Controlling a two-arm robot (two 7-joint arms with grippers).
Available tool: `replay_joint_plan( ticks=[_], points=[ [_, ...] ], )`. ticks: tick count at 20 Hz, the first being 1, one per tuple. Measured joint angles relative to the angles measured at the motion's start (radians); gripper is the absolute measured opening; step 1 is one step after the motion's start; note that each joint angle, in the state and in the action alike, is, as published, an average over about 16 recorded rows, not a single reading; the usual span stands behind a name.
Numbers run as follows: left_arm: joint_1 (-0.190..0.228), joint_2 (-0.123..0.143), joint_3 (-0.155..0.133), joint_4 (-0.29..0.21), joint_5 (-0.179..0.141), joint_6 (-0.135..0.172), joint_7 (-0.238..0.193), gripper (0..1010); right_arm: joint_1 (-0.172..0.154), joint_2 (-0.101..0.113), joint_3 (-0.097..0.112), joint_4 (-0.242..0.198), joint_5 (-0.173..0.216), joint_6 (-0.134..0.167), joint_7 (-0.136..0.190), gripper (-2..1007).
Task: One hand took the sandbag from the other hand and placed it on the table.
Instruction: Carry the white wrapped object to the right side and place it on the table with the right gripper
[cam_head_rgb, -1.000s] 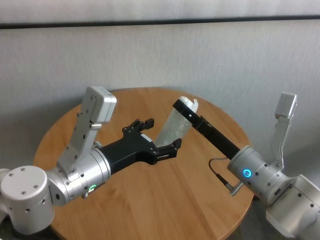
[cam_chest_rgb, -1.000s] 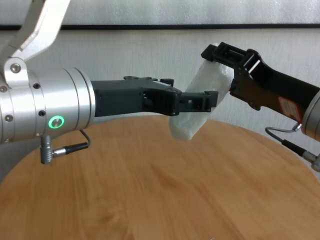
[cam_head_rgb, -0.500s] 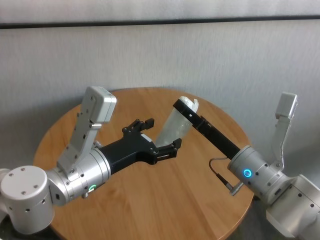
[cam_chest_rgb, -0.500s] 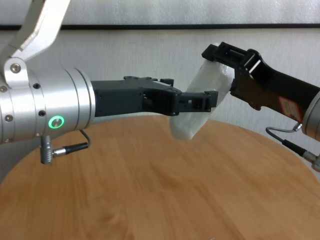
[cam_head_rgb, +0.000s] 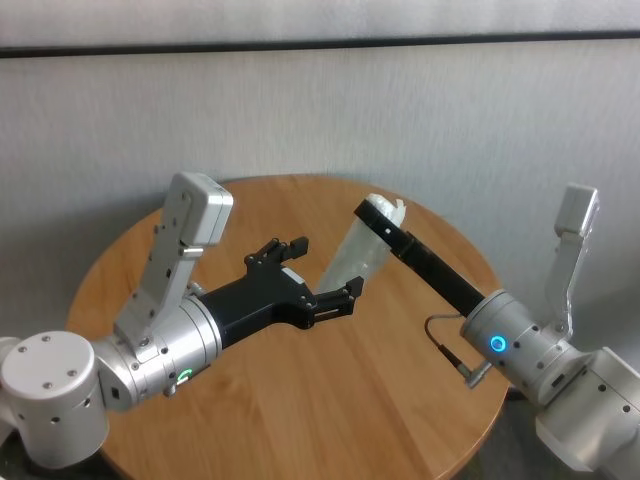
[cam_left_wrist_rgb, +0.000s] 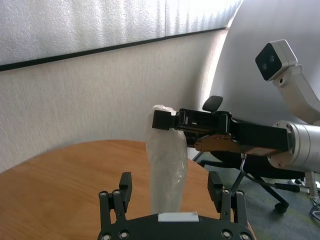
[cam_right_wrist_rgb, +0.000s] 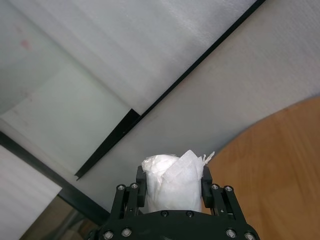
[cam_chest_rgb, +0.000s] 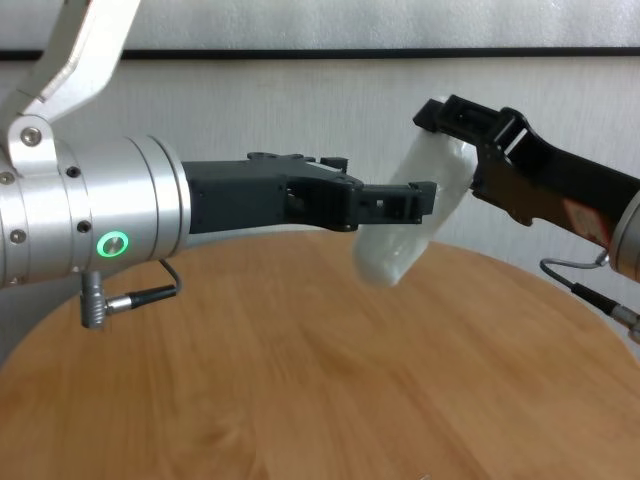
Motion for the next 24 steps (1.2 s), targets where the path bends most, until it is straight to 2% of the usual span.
replay_joint_plan(
  ticks=[8,24],
  points=[
    [0.000,0.000,0.000,0.000,0.000,0.000,0.000,1000,0.005,-0.002,0.018,0.019,-0.022,-0.001,-0.035,619],
    [0.000,0.000,0.000,0.000,0.000,0.000,0.000,1000,0.012,-0.011,0.069,0.063,-0.073,0.004,-0.121,619]
  ],
)
